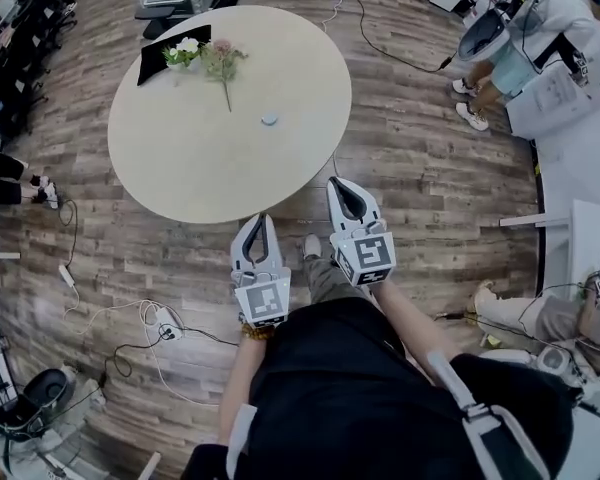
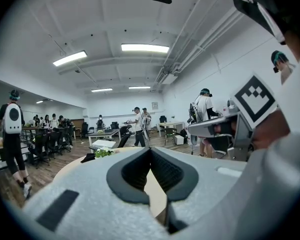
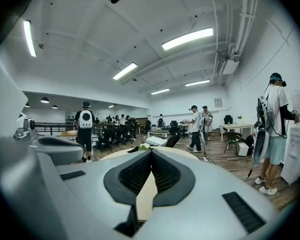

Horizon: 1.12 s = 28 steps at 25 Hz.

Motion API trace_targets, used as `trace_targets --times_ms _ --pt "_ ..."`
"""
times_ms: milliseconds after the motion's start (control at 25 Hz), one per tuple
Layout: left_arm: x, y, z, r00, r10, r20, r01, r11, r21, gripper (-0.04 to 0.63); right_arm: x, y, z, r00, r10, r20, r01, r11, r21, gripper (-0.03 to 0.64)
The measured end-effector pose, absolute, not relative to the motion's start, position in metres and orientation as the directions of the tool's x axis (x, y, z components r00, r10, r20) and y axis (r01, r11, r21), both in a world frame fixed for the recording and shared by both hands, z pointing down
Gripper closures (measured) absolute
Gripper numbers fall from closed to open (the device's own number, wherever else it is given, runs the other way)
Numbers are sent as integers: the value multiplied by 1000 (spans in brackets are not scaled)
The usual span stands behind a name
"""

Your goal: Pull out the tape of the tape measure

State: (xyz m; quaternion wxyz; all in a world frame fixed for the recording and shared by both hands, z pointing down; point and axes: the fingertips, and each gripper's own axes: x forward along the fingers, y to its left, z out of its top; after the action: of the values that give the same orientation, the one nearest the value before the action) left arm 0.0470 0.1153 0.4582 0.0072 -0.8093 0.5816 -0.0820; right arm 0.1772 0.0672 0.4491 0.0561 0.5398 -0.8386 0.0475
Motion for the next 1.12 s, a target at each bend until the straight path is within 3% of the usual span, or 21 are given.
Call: trace_targets --times_ms 440,1120 --pt "84 53 448 295 -949 110 -937 -310 -158 590 198 1 454 -474 -866 159 -880 474 -36 615" --pt "69 -7 449 285 -954 91 -955 -292 -62 591 167 -28 458 -528 -811 254 -834 551 27 615"
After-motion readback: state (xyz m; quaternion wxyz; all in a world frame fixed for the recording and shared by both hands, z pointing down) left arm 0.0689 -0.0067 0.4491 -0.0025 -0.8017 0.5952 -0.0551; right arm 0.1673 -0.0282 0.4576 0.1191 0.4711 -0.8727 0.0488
